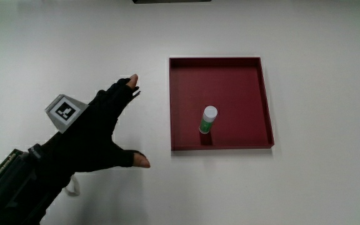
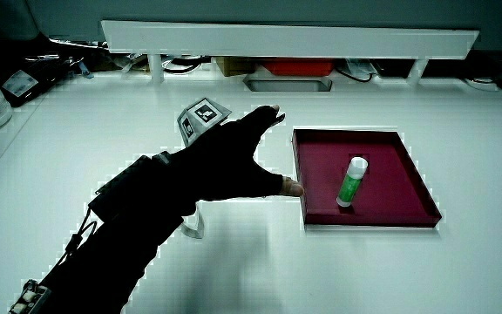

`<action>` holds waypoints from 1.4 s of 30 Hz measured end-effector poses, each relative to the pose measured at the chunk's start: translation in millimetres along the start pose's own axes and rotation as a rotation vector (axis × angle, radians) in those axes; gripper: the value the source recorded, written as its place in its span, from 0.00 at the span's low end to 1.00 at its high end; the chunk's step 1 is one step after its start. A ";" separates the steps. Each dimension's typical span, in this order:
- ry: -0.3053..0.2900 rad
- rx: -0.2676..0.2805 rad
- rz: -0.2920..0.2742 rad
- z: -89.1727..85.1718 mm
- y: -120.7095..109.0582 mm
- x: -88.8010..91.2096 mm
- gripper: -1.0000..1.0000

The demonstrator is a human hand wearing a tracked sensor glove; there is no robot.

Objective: Pick glue stick

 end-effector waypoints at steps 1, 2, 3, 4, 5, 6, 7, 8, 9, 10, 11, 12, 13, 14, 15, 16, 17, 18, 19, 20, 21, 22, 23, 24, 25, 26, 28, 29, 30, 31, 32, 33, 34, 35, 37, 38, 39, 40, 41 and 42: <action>0.001 0.000 0.054 -0.9 1.3 1.8 0.50; 0.001 -0.004 0.029 -2.0 4.8 1.5 0.50; -0.027 -0.005 0.050 -3.3 6.9 2.7 0.50; -0.044 0.005 0.002 -5.0 10.6 1.4 0.50; -0.047 -0.003 0.033 -6.5 12.4 2.8 0.50; -0.077 -0.011 0.022 -9.4 15.5 1.0 0.50; -0.088 -0.015 0.043 -11.8 17.8 2.4 0.50; -0.100 -0.018 0.026 -14.9 21.4 1.6 0.50; -0.096 -0.027 0.053 -17.2 23.7 3.2 0.50; -0.095 -0.028 0.069 -19.8 26.5 3.0 0.50; -0.089 -0.044 0.069 -21.9 29.9 3.5 0.50; -0.094 -0.038 0.055 -25.0 34.1 1.4 0.50; -0.124 -0.051 0.078 -27.9 36.8 3.6 0.50; -0.137 -0.058 0.068 -31.4 40.8 3.9 0.50; -0.115 -0.062 0.064 -34.3 44.7 3.2 0.50; -0.117 -0.064 0.041 -37.8 49.1 0.7 0.50; -0.130 -0.073 0.063 -40.4 51.5 2.2 0.50; -0.111 -0.071 0.042 -42.9 55.6 0.5 0.50; -0.113 -0.067 0.020 -45.6 59.4 -1.9 0.50; -0.115 -0.064 0.019 -47.6 62.3 -2.8 0.50; -0.119 -0.074 0.043 -49.4 64.6 -2.3 0.50; -0.130 -0.070 0.022 -51.9 68.4 -3.9 0.50; -0.122 -0.075 0.040 -53.4 70.8 -2.7 0.50; -0.118 -0.071 0.012 -55.4 74.7 -4.6 0.50; -0.120 -0.071 0.003 -57.2 77.5 -5.4 0.50; -0.126 -0.071 0.010 -58.7 79.7 -5.1 0.50; -0.130 -0.072 0.016 -62.4 85.6 -7.0 0.50; -0.128 -0.074 0.022 -64.1 87.8 -6.3 0.50; -0.131 -0.075 0.020 -66.6 90.6 -7.2 0.50; -0.136 -0.074 0.007 -69.9 94.1 -9.3 0.50; -0.146 -0.086 0.032 -71.7 94.6 -5.9 0.50; -0.136 -0.078 -0.002 -76.0 99.8 -12.0 0.50; -0.142 -0.085 0.017 -78.1 101.0 -9.7 0.50; -0.132 -0.089 0.014 -80.8 103.8 -10.5 0.50; -0.126 -0.091 0.021 -84.6 107.6 -9.9 0.50; -0.128 -0.093 0.028 -86.7 109.7 -10.2 0.50; -0.126 -0.091 0.007 -89.1 112.8 -12.0 0.50; -0.126 -0.092 0.010 -90.5 113.9 -11.6 0.50; -0.121 -0.088 0.002 -91.8 115.2 -12.3 0.50; -0.135 -0.087 -0.005 -93.3 116.2 -12.9 0.50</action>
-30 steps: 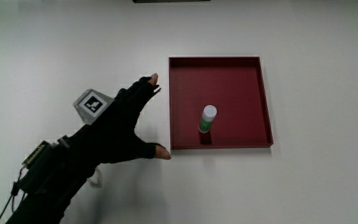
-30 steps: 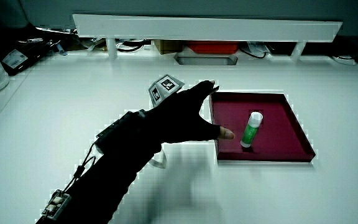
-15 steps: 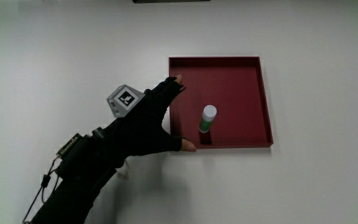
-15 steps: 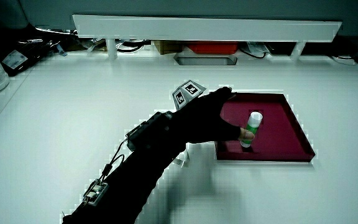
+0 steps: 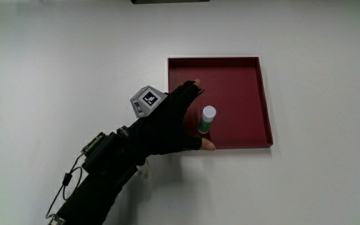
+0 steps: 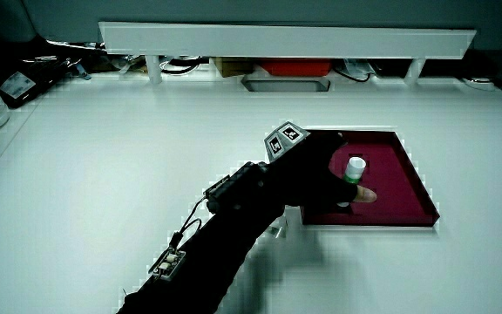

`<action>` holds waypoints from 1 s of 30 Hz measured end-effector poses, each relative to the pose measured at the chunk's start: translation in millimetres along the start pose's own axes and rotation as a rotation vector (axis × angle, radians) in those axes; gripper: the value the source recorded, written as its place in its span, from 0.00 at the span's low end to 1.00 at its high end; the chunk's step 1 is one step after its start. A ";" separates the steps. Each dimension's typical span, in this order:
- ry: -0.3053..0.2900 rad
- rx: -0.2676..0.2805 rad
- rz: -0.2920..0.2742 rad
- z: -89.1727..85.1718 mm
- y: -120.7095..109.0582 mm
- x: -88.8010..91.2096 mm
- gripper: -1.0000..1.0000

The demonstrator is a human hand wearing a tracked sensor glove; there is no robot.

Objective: Pick glue stick

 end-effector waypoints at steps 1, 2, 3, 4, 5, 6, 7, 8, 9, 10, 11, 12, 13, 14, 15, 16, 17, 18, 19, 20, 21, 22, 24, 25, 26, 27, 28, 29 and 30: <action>0.004 -0.001 0.004 -0.6 0.6 0.5 0.50; 0.000 -0.002 0.011 -1.3 1.0 0.7 0.50; 0.001 0.000 0.003 -1.9 2.0 0.3 0.50; -0.006 0.000 -0.002 -2.5 2.6 -0.1 0.50; -0.005 0.000 0.004 -2.4 1.9 1.3 0.50; 0.003 0.004 -0.007 -2.7 2.3 0.0 0.50; 0.003 0.010 -0.005 -3.0 1.8 -0.1 0.50; -0.011 0.009 -0.007 -3.7 1.9 -1.4 0.50; -0.023 0.013 -0.011 -3.9 1.7 -1.9 0.52; -0.031 0.027 -0.024 -3.7 1.3 -2.3 0.53; -0.038 0.045 -0.030 -3.1 0.5 -2.7 0.55; -0.034 0.063 -0.038 -2.5 0.3 -3.7 0.57; -0.038 0.080 -0.034 -1.8 -0.1 -3.6 0.59; -0.044 0.088 -0.026 -1.1 -1.1 -1.7 0.60; -0.046 0.108 -0.024 -0.7 -1.9 -1.3 0.62; -0.048 0.128 -0.039 -0.6 -1.6 -3.0 0.64; -0.057 0.142 -0.039 -0.4 -1.5 -4.9 0.66; -0.058 0.160 -0.035 0.3 -2.5 -5.3 0.67; -0.062 0.178 -0.025 0.8 -4.1 -4.5 0.69; -0.064 0.197 -0.031 1.2 -4.3 -5.8 0.71; -0.071 0.206 -0.015 1.7 -5.2 -5.1 0.72; -0.073 0.216 -0.005 1.9 -5.5 -4.7 0.74; -0.086 0.224 -0.009 1.5 -4.2 -5.2 0.78; -0.080 0.226 -0.007 1.4 -3.8 -5.5 0.79; -0.075 0.232 -0.003 1.5 -4.1 -4.5 0.81; -0.081 0.243 -0.006 1.3 -4.3 -4.3 0.83; -0.093 0.248 -0.008 0.9 -3.9 -5.0 0.84; -0.090 0.256 0.004 0.8 -4.3 -4.3 0.86; -0.082 0.257 -0.003 0.4 -3.7 -4.3 0.88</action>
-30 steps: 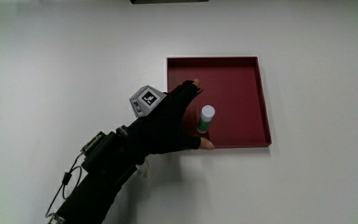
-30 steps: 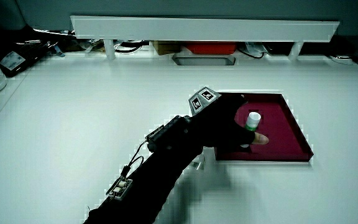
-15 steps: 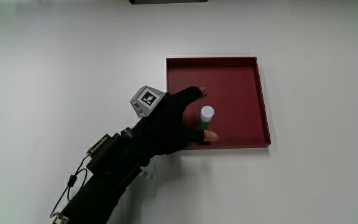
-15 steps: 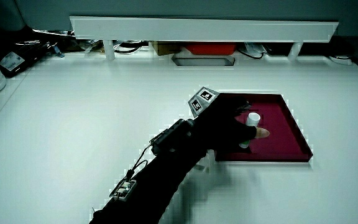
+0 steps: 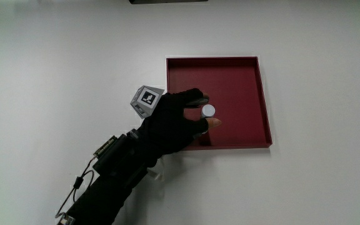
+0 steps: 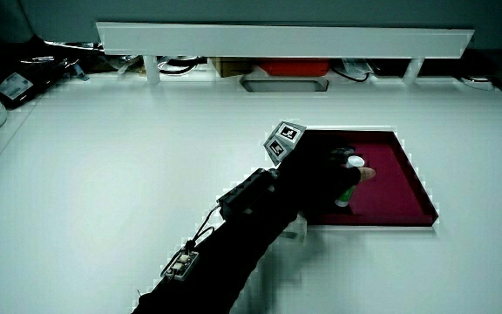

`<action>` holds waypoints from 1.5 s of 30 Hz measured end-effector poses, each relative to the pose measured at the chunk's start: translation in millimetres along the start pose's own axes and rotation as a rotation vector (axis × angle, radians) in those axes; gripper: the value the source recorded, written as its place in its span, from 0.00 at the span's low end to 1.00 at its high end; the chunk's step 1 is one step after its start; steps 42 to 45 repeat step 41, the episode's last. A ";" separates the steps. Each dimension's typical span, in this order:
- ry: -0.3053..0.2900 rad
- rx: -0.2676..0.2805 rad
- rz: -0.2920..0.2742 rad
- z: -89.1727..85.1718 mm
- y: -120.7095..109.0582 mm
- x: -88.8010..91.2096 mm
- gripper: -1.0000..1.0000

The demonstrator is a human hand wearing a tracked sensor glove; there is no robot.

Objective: Pick glue stick

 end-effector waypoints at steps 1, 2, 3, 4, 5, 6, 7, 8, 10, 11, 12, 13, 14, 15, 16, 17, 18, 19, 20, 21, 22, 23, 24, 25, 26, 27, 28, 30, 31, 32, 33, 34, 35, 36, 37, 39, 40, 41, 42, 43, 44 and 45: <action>-0.001 -0.004 0.001 -0.5 -0.2 1.3 0.90; 0.000 -0.004 0.002 -1.2 0.2 1.5 0.91; 0.007 -0.004 -0.006 -1.9 0.9 0.4 0.93; -0.003 -0.001 -0.017 -2.5 1.1 -0.6 0.95; -0.006 -0.003 -0.010 -2.6 0.5 0.2 0.97; -0.005 -0.003 -0.004 -2.7 0.5 -0.8 0.98; -0.014 -0.002 0.000 -3.1 0.3 -1.4 1.00; -0.016 0.001 -0.015 -3.1 0.0 -0.8 1.00; -0.013 -0.004 -0.003 -3.0 -0.2 -0.6 1.00; -0.006 0.001 -0.020 -3.3 1.2 -3.1 1.00; -0.025 -0.003 -0.014 -3.2 0.1 -1.1 1.00; -0.025 -0.001 -0.021 -3.6 0.7 -3.0 1.00; -0.025 -0.001 -0.007 -3.6 0.0 -2.5 1.00; -0.025 0.001 -0.016 -3.3 0.0 -2.2 1.00; -0.031 -0.001 -0.010 -3.0 -0.5 -1.1 1.00; -0.028 -0.004 -0.017 -2.7 -0.5 -0.6 1.00; -0.023 -0.003 -0.023 -2.1 -0.1 -0.5 1.00; -0.038 -0.006 -0.024 -1.2 -0.6 1.3 1.00; -0.043 -0.004 -0.046 -0.1 -0.2 0.9 1.00; -0.058 -0.003 -0.053 1.2 -0.8 2.3 1.00; -0.043 -0.005 -0.049 3.4 -1.4 4.3 1.00; -0.053 -0.004 -0.066 5.2 -1.7 6.4 1.00; -0.066 -0.009 -0.073 7.6 -3.0 9.9 1.00; -0.065 -0.004 -0.093 10.1 -2.8 10.6 1.00; -0.073 -0.011 -0.090 13.2 -4.2 14.9 1.00; -0.114 -0.012 -0.118 16.2 -4.9 17.5 1.00; -0.156 -0.013 -0.145 19.3 -5.6 20.1 1.00; -0.062 0.011 -0.122 31.3 -10.3 31.6 1.00; -0.109 -0.003 -0.117 35.6 -13.6 38.4 1.00; -0.100 0.012 -0.138 40.6 -15.2 40.6 1.00; -0.107 0.010 -0.128 45.6 -18.6 46.5 1.00; -0.077 0.027 -0.128 50.8 -20.6 48.3 1.00; -0.082 0.025 -0.110 55.3 -24.5 53.8 1.00; -0.069 0.042 -0.114 59.8 -26.9 54.5 1.00; -0.079 0.045 -0.107 63.8 -30.3 57.2 1.00; -0.086 0.062 -0.125 72.0 -35.2 58.5 1.00; -0.107 0.057 -0.112 75.9 -38.4 60.5 1.00; -0.087 0.066 -0.087 80.7 -41.6 62.6 1.00; -0.087 0.066 -0.087 80.7 -41.6 62.6 1.00; -0.087 0.066 -0.087 80.7 -41.6 62.6 1.00; -0.087 0.066 -0.087 80.7 -41.6 62.6 1.00; -0.087 0.066 -0.087 80.7 -41.6 62.6 1.00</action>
